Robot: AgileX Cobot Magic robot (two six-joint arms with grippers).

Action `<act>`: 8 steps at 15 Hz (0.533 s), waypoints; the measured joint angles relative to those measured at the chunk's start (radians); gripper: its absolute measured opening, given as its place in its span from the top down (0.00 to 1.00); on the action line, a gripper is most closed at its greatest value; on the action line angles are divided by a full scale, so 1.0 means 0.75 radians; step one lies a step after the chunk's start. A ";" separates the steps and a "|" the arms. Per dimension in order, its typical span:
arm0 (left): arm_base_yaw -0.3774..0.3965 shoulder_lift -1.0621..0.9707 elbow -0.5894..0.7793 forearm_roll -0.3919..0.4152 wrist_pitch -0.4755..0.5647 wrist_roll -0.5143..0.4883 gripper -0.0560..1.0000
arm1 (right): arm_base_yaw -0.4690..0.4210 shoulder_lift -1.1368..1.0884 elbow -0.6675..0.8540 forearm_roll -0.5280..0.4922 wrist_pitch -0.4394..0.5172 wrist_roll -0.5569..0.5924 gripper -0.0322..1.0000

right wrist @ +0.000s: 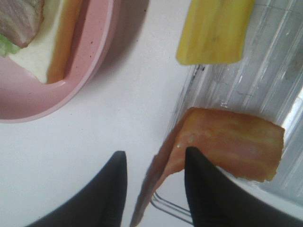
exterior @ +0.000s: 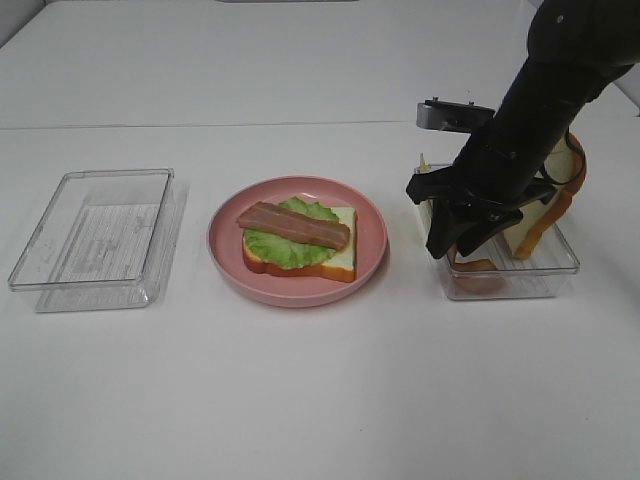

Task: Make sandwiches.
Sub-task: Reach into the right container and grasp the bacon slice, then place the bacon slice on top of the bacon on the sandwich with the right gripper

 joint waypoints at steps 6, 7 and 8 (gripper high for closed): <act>0.000 0.000 0.000 0.000 0.000 0.000 0.12 | 0.000 0.000 0.000 -0.016 0.008 0.015 0.95; 0.000 0.000 0.000 0.000 0.000 0.000 0.12 | 0.000 0.000 -0.004 -0.020 0.008 0.015 0.95; 0.000 0.000 0.000 0.000 0.000 0.000 0.12 | 0.000 0.000 -0.004 -0.027 0.009 0.015 0.95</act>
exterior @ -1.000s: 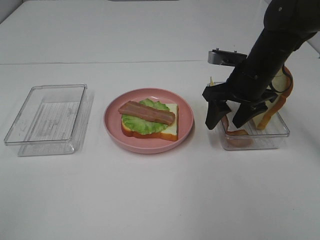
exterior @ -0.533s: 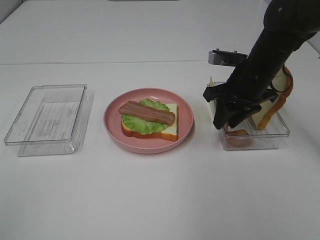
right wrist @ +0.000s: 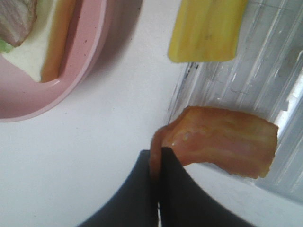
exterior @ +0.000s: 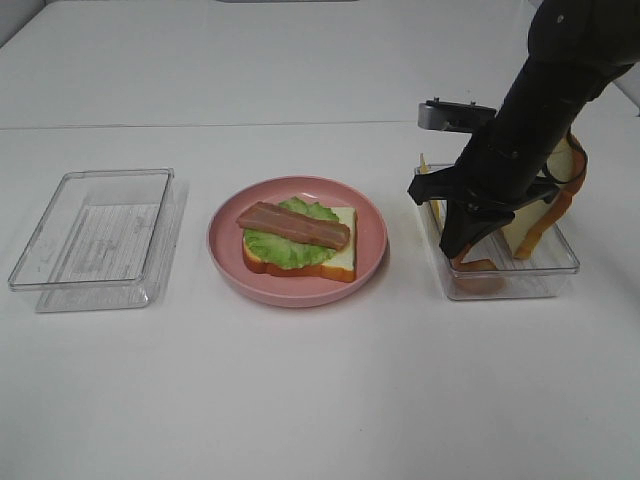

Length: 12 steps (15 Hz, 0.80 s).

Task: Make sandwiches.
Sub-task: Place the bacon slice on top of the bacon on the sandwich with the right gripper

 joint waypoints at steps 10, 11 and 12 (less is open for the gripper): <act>0.000 0.000 0.000 0.000 0.000 0.000 0.12 | 0.000 -0.385 -0.003 0.097 0.105 0.035 0.95; 0.000 0.000 0.000 0.000 0.000 0.000 0.12 | 0.000 -0.408 -0.005 0.177 0.107 0.019 0.95; 0.000 0.000 0.000 0.000 0.000 0.000 0.12 | 0.000 -0.416 -0.032 0.316 0.107 -0.047 0.95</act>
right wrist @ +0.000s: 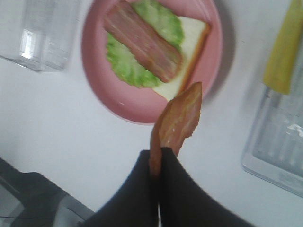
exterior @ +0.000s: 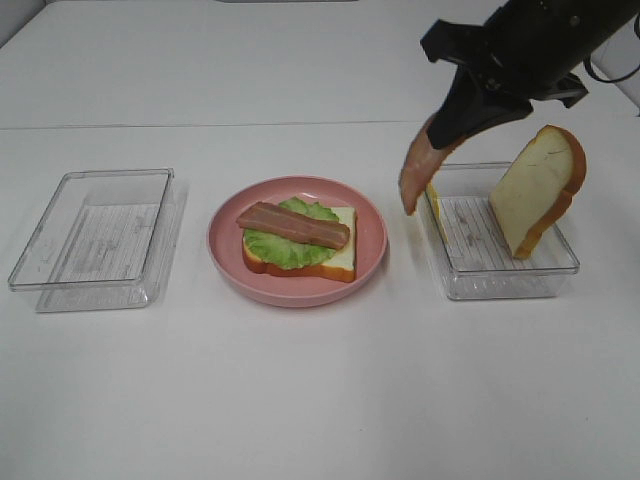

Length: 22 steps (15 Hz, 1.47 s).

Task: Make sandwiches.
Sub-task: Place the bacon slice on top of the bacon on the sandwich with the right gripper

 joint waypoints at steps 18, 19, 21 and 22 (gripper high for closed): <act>0.000 0.000 0.000 0.000 0.000 0.000 0.12 | 0.285 0.631 -0.369 0.456 0.016 -0.340 0.95; 0.000 0.000 0.000 0.000 0.000 0.000 0.12 | 0.285 0.643 -0.371 0.411 -0.015 -0.340 0.95; 0.000 0.000 0.000 0.000 0.000 0.000 0.12 | 0.276 0.648 -0.371 0.288 -0.083 -0.287 0.95; 0.000 0.000 0.000 0.000 0.000 0.000 0.12 | 0.260 0.648 -0.371 0.241 -0.112 -0.251 0.95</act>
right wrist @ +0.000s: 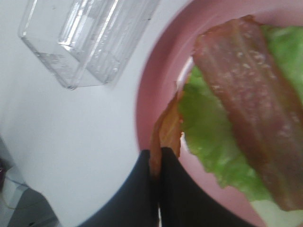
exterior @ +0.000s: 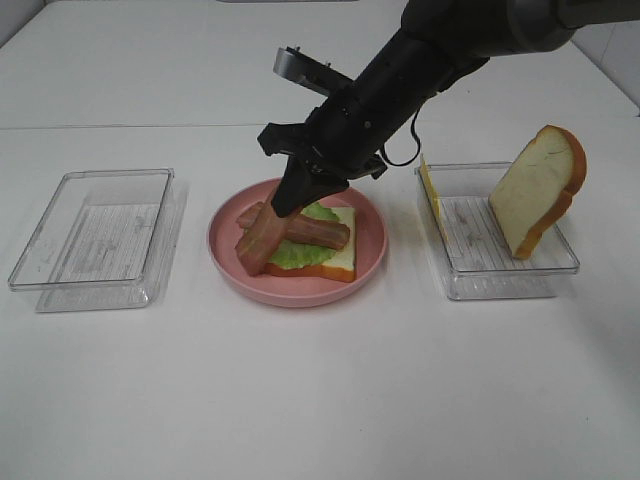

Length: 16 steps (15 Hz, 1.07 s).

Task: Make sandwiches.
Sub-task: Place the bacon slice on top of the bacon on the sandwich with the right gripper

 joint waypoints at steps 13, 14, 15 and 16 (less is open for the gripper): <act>0.000 0.000 0.000 0.000 0.000 0.000 0.12 | -0.028 0.000 0.000 -0.271 -0.143 0.156 0.91; 0.000 0.000 0.000 0.000 0.000 0.000 0.12 | -0.028 0.000 0.000 -0.273 -0.143 0.156 0.85; 0.000 0.000 0.000 0.000 0.000 0.000 0.12 | -0.028 0.000 0.000 -0.275 -0.144 0.157 0.74; 0.000 0.000 0.000 0.000 0.000 0.000 0.12 | -0.028 0.000 0.000 -0.275 -0.145 0.157 0.68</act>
